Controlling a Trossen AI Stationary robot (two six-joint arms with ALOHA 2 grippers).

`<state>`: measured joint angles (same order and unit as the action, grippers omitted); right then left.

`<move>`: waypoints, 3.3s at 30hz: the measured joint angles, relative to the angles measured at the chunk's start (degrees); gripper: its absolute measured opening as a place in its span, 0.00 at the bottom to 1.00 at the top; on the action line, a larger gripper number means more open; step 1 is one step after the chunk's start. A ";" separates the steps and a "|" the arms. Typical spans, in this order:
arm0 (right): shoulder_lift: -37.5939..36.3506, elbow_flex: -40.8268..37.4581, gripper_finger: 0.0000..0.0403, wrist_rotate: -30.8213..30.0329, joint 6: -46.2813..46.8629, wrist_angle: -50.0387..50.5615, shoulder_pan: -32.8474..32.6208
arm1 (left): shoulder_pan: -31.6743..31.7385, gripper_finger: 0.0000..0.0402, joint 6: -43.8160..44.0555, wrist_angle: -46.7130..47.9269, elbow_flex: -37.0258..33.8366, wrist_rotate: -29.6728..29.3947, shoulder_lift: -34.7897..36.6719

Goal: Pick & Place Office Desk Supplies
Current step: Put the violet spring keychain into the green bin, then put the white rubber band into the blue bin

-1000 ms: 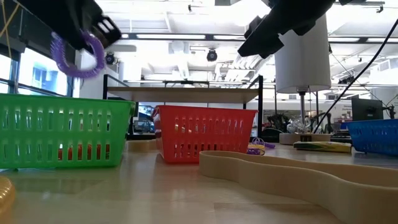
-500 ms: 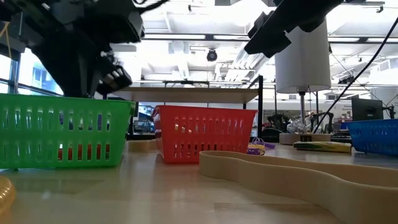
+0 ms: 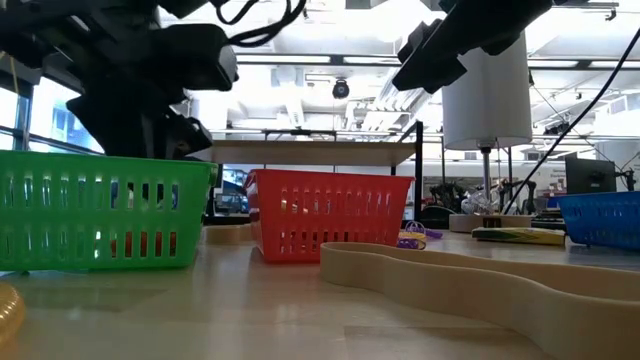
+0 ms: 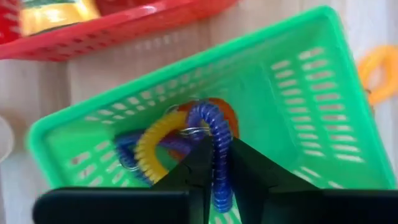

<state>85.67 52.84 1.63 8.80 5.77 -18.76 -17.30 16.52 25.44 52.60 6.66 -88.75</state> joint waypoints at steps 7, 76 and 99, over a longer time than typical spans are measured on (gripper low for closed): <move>0.00 0.00 0.48 0.00 0.04 0.01 0.00 | 0.34 0.28 3.69 -0.05 0.00 -0.97 0.04; 0.02 -3.06 0.48 0.02 0.17 -3.48 0.02 | 22.99 0.33 30.25 2.55 0.13 -14.20 -5.22; 0.02 -3.06 0.48 0.02 0.17 -3.46 0.02 | 22.98 0.18 27.71 3.18 0.28 -15.47 -8.28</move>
<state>85.69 49.78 1.65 8.97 2.31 -18.74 5.68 44.23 28.62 52.88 -8.81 -97.03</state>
